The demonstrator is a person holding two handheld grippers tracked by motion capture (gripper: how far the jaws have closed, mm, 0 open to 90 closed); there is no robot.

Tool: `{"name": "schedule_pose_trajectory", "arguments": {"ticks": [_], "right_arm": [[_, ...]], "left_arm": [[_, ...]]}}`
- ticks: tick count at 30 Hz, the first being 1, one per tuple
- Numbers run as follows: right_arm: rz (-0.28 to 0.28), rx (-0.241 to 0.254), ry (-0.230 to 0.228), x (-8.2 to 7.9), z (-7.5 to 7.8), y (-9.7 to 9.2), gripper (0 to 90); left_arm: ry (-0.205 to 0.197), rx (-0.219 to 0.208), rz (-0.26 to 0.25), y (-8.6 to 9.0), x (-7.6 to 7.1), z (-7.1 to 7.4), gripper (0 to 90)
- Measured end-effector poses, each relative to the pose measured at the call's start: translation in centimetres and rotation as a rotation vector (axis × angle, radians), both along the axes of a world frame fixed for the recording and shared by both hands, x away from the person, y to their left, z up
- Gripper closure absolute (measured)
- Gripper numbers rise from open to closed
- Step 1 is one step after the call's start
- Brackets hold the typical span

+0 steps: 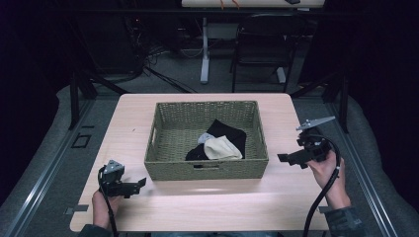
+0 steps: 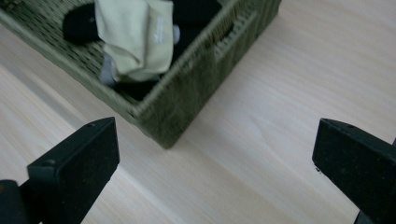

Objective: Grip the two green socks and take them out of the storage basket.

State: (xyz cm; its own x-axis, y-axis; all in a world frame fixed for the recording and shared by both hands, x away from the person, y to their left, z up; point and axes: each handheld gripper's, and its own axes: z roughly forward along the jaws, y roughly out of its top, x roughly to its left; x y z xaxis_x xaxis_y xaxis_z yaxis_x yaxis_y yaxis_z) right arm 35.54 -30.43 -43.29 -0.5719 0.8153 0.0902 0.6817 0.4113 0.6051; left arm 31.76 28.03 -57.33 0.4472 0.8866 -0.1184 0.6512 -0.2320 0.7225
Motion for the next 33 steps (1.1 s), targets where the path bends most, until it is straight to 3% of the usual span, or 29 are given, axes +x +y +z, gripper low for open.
{"name": "schedule_pose_trajectory", "arguments": {"ticks": [7, 15, 22, 33], "right_arm": [[0.079, -0.015, -0.018, 1.9, 3.7, 2.9, 0.1], [0.159, -0.049, -0.012, 4.4, 5.4, 7.2, 1.0], [0.201, -0.071, 0.025, 6.3, 4.9, 10.3, 1.9], [0.236, -0.099, 0.084, 8.8, 3.0, 13.7, 3.9]], "left_arm": [[-0.003, 0.000, 0.004, 0.0, 0.0, 0.0, 0.3], [-0.002, -0.004, 0.003, 0.1, 0.0, 0.0, 0.3], [0.002, -0.004, 0.002, 0.1, 0.0, -0.1, 0.3], [0.004, -0.010, -0.001, 0.2, 0.0, -0.1, 0.3]]}}
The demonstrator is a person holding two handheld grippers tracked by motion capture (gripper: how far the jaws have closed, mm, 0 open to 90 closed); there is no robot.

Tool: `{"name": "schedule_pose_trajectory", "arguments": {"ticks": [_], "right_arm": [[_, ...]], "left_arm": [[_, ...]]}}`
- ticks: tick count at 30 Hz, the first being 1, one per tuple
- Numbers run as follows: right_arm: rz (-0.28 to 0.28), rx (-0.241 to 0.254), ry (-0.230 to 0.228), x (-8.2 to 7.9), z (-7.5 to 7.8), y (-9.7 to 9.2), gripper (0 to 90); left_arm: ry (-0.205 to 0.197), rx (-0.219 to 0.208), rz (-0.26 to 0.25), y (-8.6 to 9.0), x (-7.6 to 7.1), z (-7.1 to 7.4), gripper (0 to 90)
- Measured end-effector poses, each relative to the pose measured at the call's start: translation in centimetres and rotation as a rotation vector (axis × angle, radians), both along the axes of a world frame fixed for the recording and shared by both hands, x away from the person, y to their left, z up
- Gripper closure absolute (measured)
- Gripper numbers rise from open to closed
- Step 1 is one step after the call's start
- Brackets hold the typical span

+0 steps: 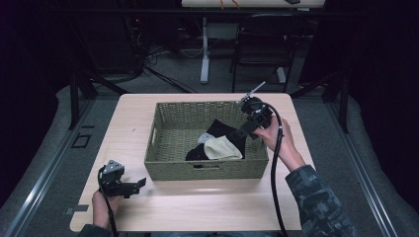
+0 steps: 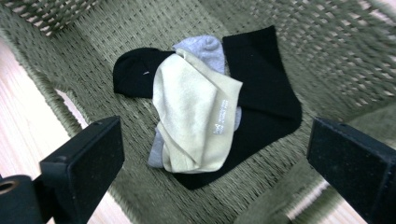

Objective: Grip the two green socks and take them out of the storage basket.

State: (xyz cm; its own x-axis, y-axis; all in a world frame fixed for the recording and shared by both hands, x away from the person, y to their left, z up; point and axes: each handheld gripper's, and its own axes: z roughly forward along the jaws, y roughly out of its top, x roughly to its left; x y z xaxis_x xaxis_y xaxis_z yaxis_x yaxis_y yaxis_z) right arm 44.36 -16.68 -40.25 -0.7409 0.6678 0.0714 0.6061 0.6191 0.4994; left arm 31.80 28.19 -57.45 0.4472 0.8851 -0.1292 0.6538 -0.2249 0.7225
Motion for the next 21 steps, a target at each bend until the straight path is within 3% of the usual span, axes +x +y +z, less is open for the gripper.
{"name": "schedule_pose_trajectory", "arguments": {"ticks": [10, 21], "right_arm": [[0.011, -0.040, 0.054, 1.7, -2.4, 2.5, 9.9], [0.019, -0.106, 0.152, 3.0, -5.6, 4.9, 18.7]], "left_arm": [[-0.003, -0.004, -0.001, 0.0, 0.0, 0.0, 0.3], [0.000, -0.008, -0.001, 0.1, 0.0, 0.0, 0.3]]}}
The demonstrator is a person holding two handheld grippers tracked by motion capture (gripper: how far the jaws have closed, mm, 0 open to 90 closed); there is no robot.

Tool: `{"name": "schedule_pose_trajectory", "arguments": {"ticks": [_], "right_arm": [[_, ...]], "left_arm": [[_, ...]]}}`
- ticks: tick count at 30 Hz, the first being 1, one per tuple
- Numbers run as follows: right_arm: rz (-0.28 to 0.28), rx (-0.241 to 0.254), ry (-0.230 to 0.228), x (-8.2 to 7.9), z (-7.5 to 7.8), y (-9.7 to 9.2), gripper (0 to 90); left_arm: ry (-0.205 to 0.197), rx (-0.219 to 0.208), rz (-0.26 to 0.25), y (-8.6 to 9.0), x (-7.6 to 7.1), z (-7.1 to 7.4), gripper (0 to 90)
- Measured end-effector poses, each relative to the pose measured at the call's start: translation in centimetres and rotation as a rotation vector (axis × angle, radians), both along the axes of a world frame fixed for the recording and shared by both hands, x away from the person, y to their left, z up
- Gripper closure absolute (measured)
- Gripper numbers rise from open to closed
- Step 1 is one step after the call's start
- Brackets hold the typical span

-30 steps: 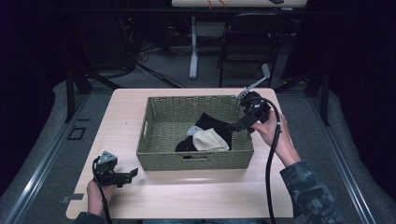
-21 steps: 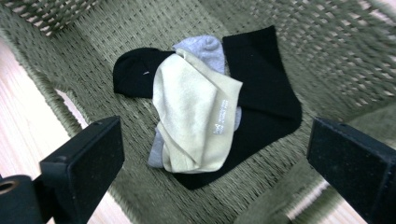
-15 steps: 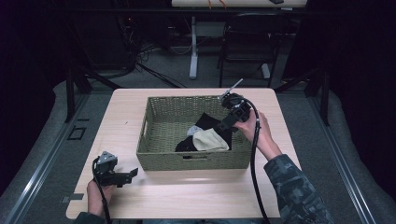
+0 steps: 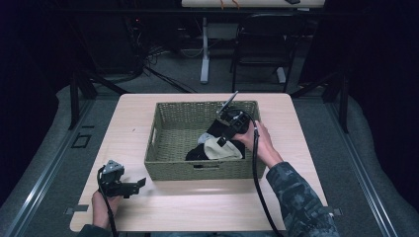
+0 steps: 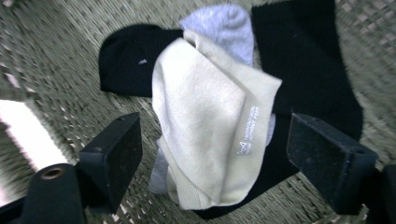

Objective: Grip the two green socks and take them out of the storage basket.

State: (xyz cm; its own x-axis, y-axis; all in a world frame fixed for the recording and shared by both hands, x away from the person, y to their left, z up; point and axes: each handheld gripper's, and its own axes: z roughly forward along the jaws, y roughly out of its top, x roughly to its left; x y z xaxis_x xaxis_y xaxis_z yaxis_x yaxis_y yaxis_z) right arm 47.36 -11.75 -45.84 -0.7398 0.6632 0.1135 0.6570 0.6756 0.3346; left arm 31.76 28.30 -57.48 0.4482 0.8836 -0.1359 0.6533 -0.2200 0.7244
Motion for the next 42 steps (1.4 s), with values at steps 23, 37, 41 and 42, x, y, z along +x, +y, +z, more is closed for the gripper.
{"name": "schedule_pose_trajectory", "arguments": {"ticks": [23, 37, 41, 42], "right_arm": [[-0.018, -0.090, 0.119, 1.1, -4.3, 1.9, 56.2], [-0.029, -0.052, 0.085, 0.7, -1.9, 1.2, 79.9], [-0.038, -0.036, 0.062, 0.7, -0.8, 0.8, 80.6], [-0.040, -0.026, 0.061, 0.7, -0.6, 0.8, 80.7]], "left_arm": [[0.000, -0.007, 0.001, 0.1, -0.1, 0.0, 0.3], [-0.004, -0.008, 0.002, 0.2, -0.1, 0.1, 0.3], [-0.004, -0.010, 0.002, 0.2, -0.1, 0.1, 0.3], [-0.005, -0.009, 0.002, 0.2, -0.1, 0.1, 0.3]]}}
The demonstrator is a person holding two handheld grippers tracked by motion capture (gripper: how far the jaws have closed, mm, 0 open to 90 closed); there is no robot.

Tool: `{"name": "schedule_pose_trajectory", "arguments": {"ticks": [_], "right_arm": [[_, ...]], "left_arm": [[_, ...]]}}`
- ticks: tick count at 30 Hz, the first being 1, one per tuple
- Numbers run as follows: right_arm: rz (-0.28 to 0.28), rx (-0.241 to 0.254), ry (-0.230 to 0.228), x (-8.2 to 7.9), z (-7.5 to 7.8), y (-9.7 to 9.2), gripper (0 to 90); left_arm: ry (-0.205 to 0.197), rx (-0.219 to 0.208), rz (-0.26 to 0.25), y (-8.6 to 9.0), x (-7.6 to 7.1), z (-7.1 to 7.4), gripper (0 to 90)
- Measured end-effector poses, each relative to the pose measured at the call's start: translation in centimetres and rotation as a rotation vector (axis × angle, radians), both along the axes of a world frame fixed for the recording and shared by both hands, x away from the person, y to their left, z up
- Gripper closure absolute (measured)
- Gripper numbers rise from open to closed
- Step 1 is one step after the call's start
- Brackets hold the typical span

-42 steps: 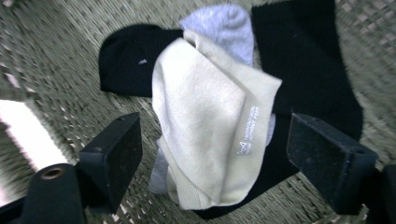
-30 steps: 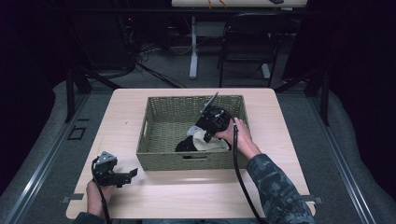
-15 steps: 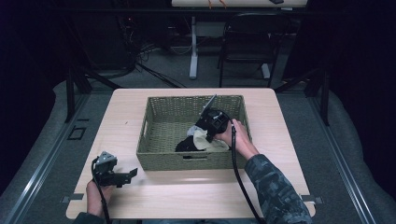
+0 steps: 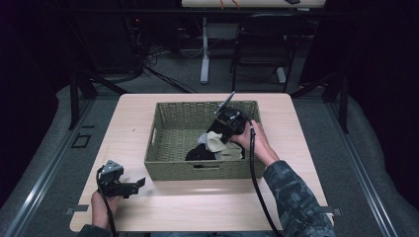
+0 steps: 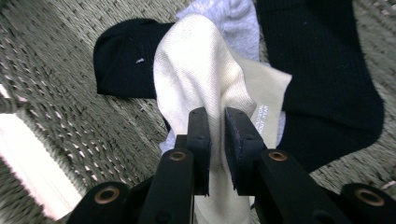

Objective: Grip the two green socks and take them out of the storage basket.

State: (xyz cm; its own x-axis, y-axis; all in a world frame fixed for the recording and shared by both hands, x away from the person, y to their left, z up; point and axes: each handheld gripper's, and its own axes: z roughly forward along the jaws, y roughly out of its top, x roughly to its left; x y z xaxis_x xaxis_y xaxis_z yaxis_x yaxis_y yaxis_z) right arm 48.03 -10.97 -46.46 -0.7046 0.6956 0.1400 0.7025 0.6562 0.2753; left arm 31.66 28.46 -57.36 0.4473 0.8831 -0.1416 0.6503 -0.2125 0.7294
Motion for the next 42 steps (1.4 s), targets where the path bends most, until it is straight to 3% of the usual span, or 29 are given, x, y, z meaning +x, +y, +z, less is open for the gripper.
{"name": "schedule_pose_trajectory", "arguments": {"ticks": [7, 18, 32, 42], "right_arm": [[-0.006, 0.003, -0.006, -0.1, 1.5, -0.5, 80.7], [-0.021, 0.021, -0.055, -0.8, 3.9, -1.9, 80.8], [-0.005, -0.030, -0.087, -0.9, 8.0, -2.2, 80.8], [-0.002, -0.048, -0.115, -0.8, 10.0, -2.4, 80.7]], "left_arm": [[-0.001, 0.001, 0.000, 0.0, 0.0, 0.0, 0.3], [-0.005, 0.001, 0.006, 0.0, -0.1, 0.0, 0.3], [-0.006, 0.002, 0.009, 0.0, -0.1, 0.0, 0.3], [-0.003, 0.003, 0.001, -0.1, 0.0, 0.0, 0.3]]}}
